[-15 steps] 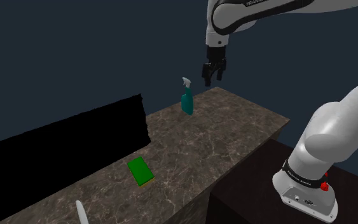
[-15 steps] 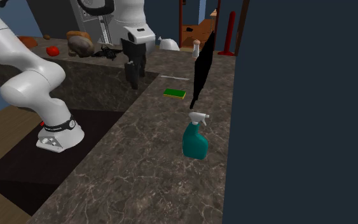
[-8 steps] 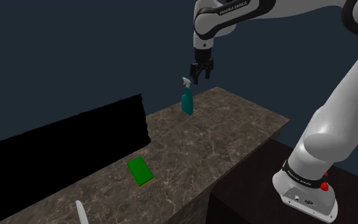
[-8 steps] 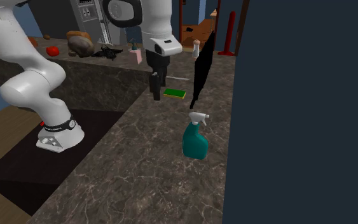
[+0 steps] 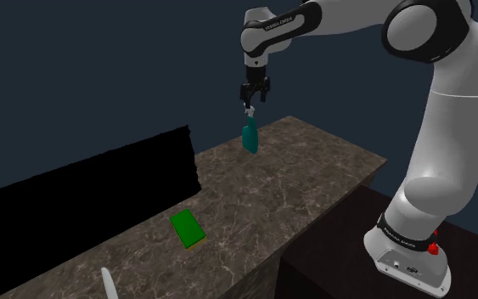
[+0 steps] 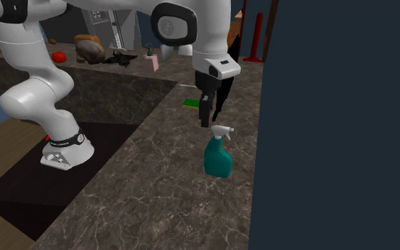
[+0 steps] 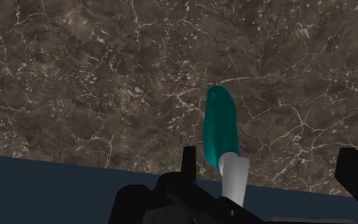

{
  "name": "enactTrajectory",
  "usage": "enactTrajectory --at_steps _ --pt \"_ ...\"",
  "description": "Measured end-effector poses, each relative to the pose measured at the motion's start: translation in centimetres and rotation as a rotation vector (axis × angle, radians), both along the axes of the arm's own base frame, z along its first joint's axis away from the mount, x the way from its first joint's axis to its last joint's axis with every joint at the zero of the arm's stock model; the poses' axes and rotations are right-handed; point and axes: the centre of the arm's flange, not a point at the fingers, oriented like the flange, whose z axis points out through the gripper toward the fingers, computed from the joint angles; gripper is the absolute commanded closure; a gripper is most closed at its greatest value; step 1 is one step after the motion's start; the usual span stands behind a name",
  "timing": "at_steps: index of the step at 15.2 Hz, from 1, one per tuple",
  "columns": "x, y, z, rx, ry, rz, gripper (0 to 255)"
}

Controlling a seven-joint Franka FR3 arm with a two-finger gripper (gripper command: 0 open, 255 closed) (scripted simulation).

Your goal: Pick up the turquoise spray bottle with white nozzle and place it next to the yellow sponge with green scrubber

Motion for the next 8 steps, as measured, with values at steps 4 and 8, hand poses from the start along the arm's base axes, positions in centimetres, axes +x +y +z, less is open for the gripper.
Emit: enactTrajectory --at_steps 4,8 --pt "2.9 -1.3 -1.8 -0.005 -0.005 -0.012 0" --pt "3.1 -1.3 -3.9 -0.005 -0.006 -0.013 0"
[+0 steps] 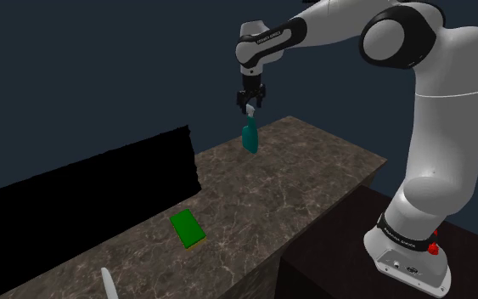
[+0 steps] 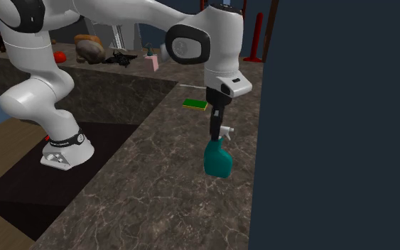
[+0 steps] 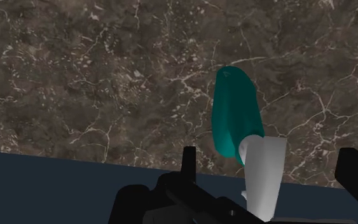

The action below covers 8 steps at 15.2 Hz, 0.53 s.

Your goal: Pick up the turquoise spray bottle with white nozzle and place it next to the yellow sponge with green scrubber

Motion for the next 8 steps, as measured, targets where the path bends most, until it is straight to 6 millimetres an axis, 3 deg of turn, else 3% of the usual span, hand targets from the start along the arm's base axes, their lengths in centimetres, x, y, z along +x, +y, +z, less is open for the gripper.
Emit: enactTrajectory --at_steps 3,8 --pt "0.03 -0.02 -1.2 0.0 0.0 0.0 0" --pt "0.04 -0.03 -1.35 0.0 0.0 0.0 0"
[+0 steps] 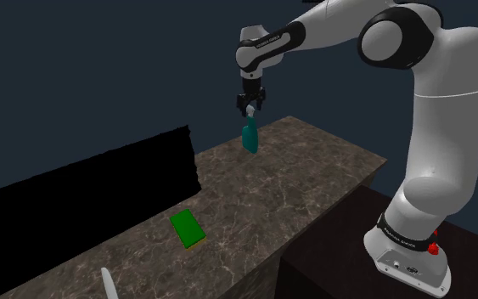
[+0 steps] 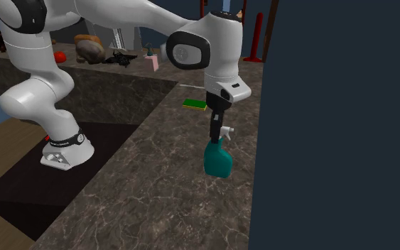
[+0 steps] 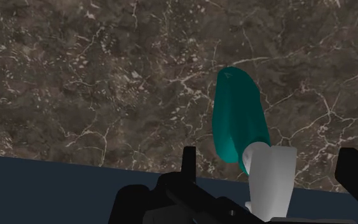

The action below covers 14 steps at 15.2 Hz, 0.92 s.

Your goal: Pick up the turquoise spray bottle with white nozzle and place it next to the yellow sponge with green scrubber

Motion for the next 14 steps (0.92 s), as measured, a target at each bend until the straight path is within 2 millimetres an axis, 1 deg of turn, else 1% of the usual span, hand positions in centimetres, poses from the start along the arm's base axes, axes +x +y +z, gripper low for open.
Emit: enactTrajectory --at_steps 1,2,12,14 --pt "0.0 0.0 0.0 0.0 0.0 0.0 0" --pt "0.0 0.0 0.0 0.0 0.0 0.0 255" --pt "0.0 0.0 0.02 0.0 0.0 0.0 255" --pt "-0.06 0.02 0.64 0.0 0.0 0.0 255"
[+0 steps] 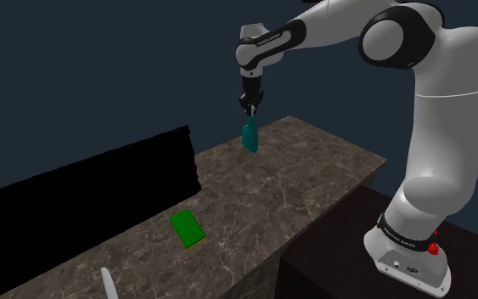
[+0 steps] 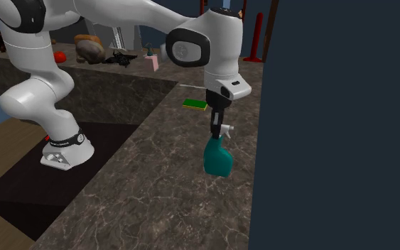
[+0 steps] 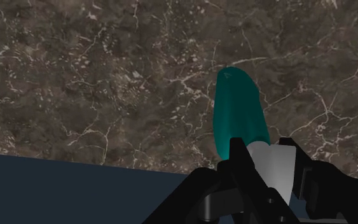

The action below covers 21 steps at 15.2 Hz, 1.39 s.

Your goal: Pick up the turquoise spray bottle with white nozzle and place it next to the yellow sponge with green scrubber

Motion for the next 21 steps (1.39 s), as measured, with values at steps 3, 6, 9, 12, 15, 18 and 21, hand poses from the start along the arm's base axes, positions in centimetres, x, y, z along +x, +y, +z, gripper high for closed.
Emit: enactTrajectory --at_steps 3,6,9,12,15,18,21 --pt "0.2 0.0 1.4 0.0 0.0 0.0 255" --pt "0.1 0.0 3.0 0.0 0.0 0.0 255" --pt "0.0 0.1 4.7 0.0 0.0 0.0 255" --pt "0.1 0.0 6.3 0.0 0.0 0.0 255" --pt "0.0 -0.1 7.8 0.0 0.0 0.0 255" --pt "-0.4 1.4 8.8 0.0 0.0 0.0 255" --pt "-1.4 5.3 8.8 0.0 0.0 0.001 255"
